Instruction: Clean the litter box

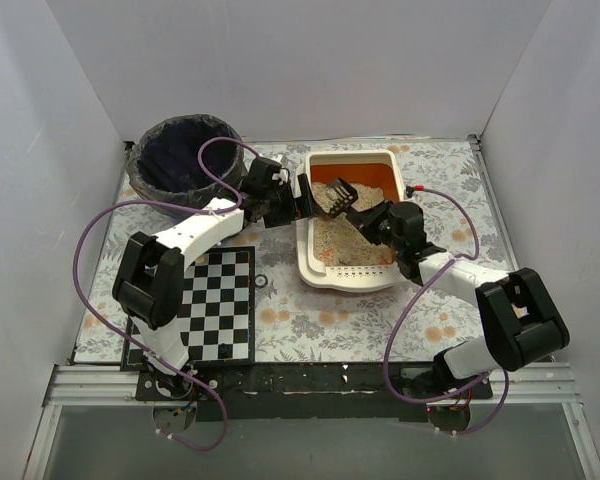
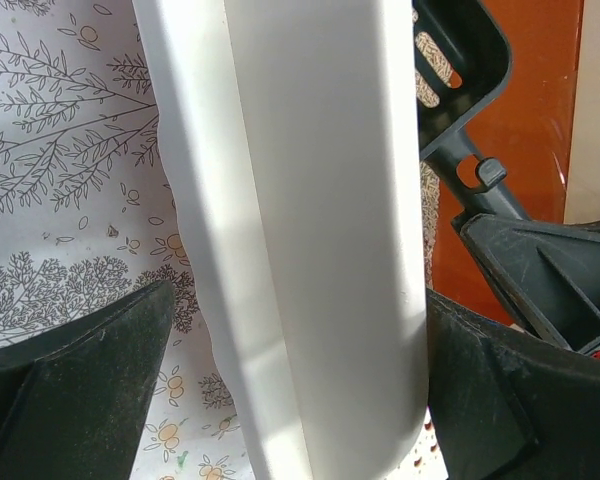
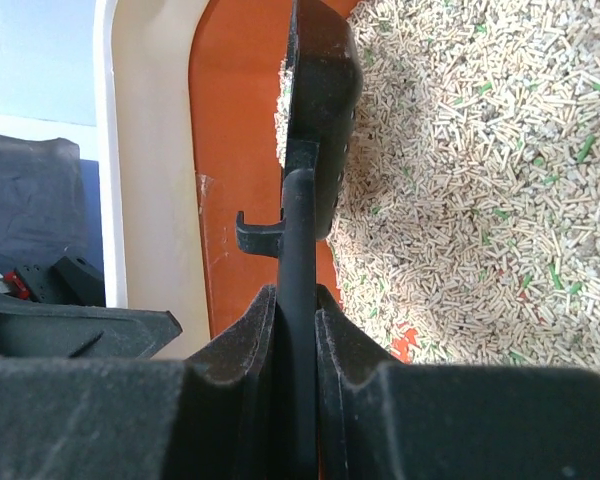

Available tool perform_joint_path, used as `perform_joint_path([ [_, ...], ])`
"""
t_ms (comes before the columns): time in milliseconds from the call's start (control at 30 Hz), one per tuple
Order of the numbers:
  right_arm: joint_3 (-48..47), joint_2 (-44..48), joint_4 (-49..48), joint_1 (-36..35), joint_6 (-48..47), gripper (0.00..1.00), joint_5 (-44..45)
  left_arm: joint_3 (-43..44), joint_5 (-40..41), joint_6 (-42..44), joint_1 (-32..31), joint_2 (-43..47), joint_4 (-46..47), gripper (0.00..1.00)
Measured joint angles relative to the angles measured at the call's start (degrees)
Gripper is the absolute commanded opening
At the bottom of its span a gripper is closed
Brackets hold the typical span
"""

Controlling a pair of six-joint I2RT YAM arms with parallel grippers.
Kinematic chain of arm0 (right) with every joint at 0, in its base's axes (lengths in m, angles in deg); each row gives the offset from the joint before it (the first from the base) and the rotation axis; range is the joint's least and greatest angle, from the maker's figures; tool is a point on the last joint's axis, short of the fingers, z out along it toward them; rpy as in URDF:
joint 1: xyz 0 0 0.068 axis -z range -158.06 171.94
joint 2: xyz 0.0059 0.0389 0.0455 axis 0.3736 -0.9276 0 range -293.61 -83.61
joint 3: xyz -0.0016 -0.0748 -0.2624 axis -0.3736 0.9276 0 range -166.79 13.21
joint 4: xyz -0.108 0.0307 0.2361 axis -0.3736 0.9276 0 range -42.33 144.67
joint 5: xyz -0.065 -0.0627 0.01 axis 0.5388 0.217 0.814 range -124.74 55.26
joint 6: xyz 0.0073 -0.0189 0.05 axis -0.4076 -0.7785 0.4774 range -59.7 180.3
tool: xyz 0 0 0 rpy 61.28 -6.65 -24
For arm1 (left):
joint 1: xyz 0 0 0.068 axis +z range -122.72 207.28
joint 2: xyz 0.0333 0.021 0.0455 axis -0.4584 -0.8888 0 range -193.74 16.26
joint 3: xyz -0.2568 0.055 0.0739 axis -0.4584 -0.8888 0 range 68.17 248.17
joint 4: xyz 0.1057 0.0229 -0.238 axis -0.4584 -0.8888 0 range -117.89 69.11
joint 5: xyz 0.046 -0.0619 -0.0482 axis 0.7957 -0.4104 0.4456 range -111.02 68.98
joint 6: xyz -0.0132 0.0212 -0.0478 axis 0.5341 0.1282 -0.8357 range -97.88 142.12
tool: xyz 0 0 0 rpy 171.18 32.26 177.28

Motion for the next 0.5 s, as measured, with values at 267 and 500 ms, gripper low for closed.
perform_joint_path([
  [267, 2.5, 3.8, 3.2, 0.0, 2.1, 0.01, 1.0, 0.1, 0.9, 0.4, -0.2, 3.0, -1.3, 0.98],
  [500, 3.4, 10.8, 7.7, 1.3, 3.3, 0.01, 4.9, 0.1, 1.9, 0.9, -0.2, 7.7, -1.5, 0.98],
])
